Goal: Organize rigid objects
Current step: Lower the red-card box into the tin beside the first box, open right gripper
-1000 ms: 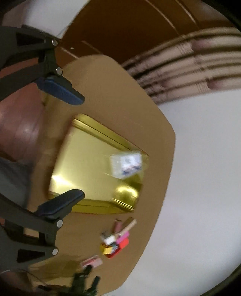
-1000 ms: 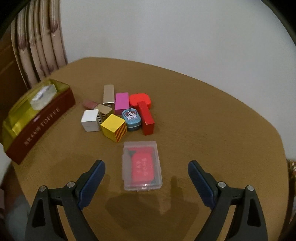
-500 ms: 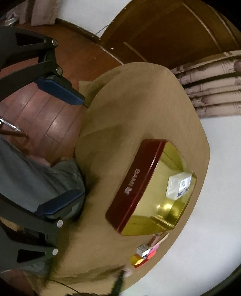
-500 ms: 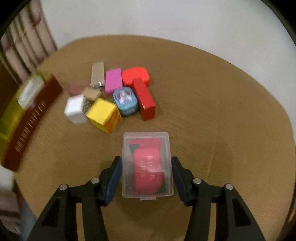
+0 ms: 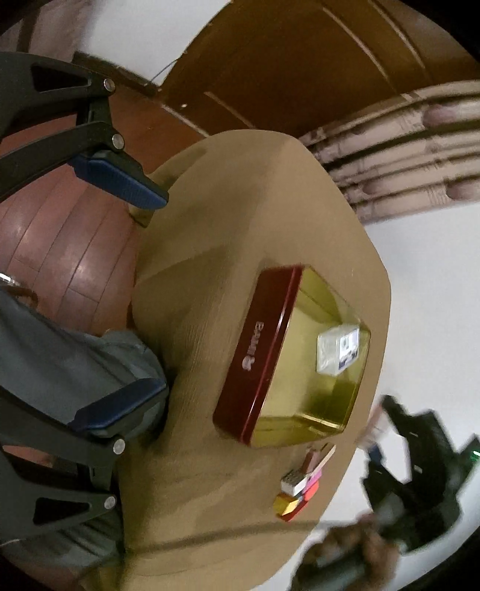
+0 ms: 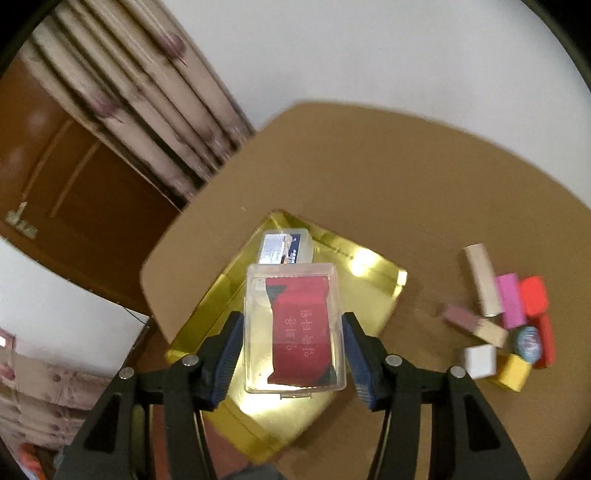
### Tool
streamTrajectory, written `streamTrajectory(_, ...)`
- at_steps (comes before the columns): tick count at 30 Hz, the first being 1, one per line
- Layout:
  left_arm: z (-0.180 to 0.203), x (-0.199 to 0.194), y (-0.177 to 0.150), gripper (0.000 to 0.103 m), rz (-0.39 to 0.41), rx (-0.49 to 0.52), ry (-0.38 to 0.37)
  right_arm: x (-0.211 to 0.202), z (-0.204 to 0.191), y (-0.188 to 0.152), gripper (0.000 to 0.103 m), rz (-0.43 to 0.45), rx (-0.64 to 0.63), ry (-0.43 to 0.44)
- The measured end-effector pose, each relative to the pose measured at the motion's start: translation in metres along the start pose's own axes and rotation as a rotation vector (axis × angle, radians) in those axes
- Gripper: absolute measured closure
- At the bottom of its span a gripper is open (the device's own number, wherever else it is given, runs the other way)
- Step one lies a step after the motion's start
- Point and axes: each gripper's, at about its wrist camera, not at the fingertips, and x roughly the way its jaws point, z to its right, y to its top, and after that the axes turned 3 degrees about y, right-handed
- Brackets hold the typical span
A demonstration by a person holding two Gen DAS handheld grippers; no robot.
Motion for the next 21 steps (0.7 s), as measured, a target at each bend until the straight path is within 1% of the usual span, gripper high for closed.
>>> streamTrajectory(2, -0.009, 0.005, 0.002, 0.012, -0.019, -0.026, -0.025, 0.031, -0.001, 0.003, 0.049, -0.030, 0.023, -0.034)
streamTrajectory(3, -0.011, 0.006, 0.002, 0.012, -0.021, -0.034, -0.026, 0.042, 0.005, 0.002, 0.049, -0.053, 0.053, -0.053)
streamTrajectory(6, -0.016, 0.014, 0.002, 0.012, -0.052, -0.046, -0.044, 0.067, 0.013, 0.008, 0.049, -0.069, 0.106, -0.122)
streamTrajectory(10, -0.014, 0.020, 0.000, 0.012, -0.084, -0.044, -0.065, 0.082, 0.019, 0.016, 0.049, -0.071, 0.155, -0.165)
streamTrajectory(13, -0.012, 0.018, 0.001, 0.012, -0.073, -0.038, -0.054, 0.088, 0.027, 0.019, 0.049, -0.086, 0.197, -0.207)
streamTrajectory(16, -0.011, 0.016, -0.001, 0.012, -0.063, -0.039, -0.046, 0.099, 0.029, 0.018, 0.048, -0.082, 0.219, -0.213)
streamTrajectory(18, -0.011, 0.017, -0.001, 0.012, -0.071, -0.044, -0.049, 0.109, 0.026, 0.019, 0.048, -0.081, 0.245, -0.208)
streamTrajectory(20, -0.011, 0.019, -0.002, 0.012, -0.083, -0.049, -0.050, 0.108, 0.022, 0.018, 0.048, -0.074, 0.267, -0.188)
streamTrajectory(21, -0.010, 0.020, -0.002, 0.012, -0.088, -0.051, -0.049, 0.106, 0.022, 0.017, 0.047, -0.056, 0.277, -0.195)
